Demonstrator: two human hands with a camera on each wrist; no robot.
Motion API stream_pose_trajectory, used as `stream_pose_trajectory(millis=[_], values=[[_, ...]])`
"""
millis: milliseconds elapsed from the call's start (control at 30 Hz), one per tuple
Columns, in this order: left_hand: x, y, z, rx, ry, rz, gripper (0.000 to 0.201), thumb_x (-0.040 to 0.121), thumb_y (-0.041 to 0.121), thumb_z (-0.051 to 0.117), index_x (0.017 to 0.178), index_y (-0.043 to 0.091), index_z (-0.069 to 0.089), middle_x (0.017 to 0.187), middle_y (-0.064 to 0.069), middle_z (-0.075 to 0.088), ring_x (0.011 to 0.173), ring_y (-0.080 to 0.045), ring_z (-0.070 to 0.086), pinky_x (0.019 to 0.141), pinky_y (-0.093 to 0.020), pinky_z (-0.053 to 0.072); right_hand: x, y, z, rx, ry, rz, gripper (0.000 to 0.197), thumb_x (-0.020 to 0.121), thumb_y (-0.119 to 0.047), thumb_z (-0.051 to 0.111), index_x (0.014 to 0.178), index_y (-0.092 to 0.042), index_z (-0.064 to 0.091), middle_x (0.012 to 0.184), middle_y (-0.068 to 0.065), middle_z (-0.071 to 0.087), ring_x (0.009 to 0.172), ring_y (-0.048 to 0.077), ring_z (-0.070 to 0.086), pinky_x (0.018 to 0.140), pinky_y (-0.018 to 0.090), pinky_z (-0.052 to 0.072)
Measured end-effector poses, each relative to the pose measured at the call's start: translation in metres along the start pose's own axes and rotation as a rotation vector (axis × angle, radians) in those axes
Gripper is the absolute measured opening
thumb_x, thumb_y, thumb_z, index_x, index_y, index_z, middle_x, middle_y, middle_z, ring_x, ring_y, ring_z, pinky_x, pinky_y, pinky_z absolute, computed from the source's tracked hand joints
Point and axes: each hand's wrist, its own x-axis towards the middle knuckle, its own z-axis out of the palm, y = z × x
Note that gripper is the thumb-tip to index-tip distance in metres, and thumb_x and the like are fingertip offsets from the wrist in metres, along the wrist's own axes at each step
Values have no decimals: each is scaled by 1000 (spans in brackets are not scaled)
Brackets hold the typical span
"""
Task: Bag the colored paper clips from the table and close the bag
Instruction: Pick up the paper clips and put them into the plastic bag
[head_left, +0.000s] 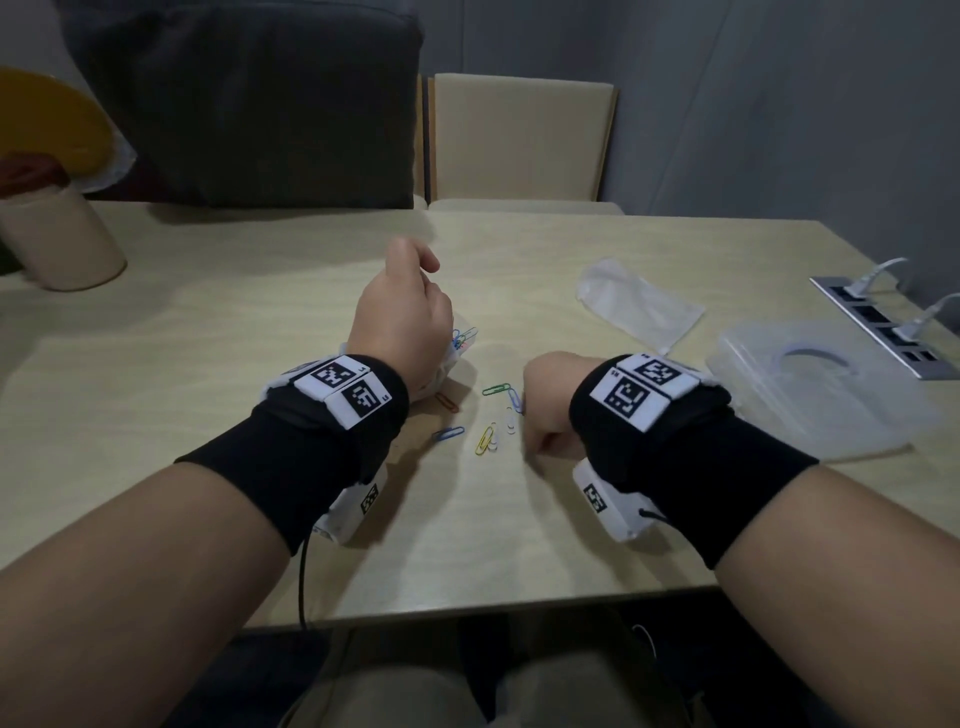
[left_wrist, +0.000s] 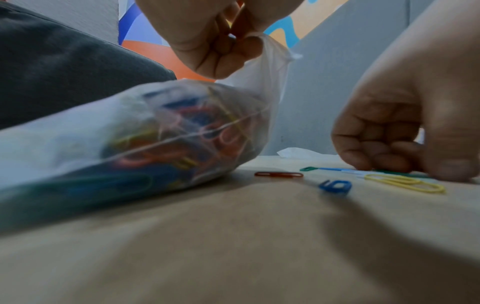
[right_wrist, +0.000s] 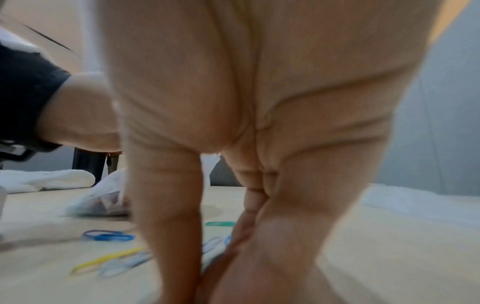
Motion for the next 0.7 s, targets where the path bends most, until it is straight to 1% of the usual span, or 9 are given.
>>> stream_pose_trajectory(millis=[33,100,167,233,333,400,467,567,700], values=[[0,0,0,0,2,0,22,88,3,42,108,8,46,77,-13,58,72,-27,51,64,-35,36,5,-4,1,25,44,-30,11,77,-20,71,70,-13,67,63,5,60,62,24,57,52,21,45],[0,0,0,1,7,-1,22,87,3,42,108,8,46,77,-13,58,72,-27,51,64,-35,36,12,-9,2,96,112,-92,21,80,-23,70,94,-8,72,89,7,71,83,27,66,70,27,55],[0,0,-1,2,9,-5,22,87,3,42,108,8,46,77,-14,58,72,-27,51,65,-37,37,17,-7,0,154,142,-118,31,82,-22,68,111,-9,69,109,10,71,99,28,67,83,30,55],[1,0,0,6,8,-8,22,87,4,42,108,9,46,78,-14,58,71,-28,51,65,-38,39,17,-3,-3,220,163,-107,39,88,-22,62,125,-9,59,123,12,62,108,30,63,83,30,50],[1,-1,1,13,7,-7,21,88,4,42,109,9,45,77,-13,58,71,-28,52,64,-37,39,16,1,-3,197,143,-101,62,88,-46,59,140,-17,41,140,13,40,117,33,55,86,34,44],[1,-1,1,11,6,-9,21,88,5,42,109,8,45,77,-13,58,72,-27,52,64,-37,39,16,-2,2,141,94,-140,77,78,-59,66,140,-21,42,138,10,37,116,33,55,88,36,45],[1,-1,0,13,9,-9,21,89,5,42,109,9,45,78,-12,58,72,-27,52,65,-37,39,14,-6,4,95,93,-182,81,69,-56,76,136,-21,46,133,9,40,110,31,58,87,35,49],[1,-1,1,18,6,-4,21,88,5,42,109,9,45,78,-13,58,72,-27,52,65,-39,40,12,-9,3,42,172,-230,60,76,-40,76,127,-15,57,124,10,55,107,29,61,78,28,46],[0,0,1,8,9,-12,21,88,4,42,108,9,45,77,-11,57,73,-28,52,66,-39,40,15,-9,3,7,230,-263,32,86,-28,65,112,-9,68,109,10,70,100,29,65,75,27,48]])
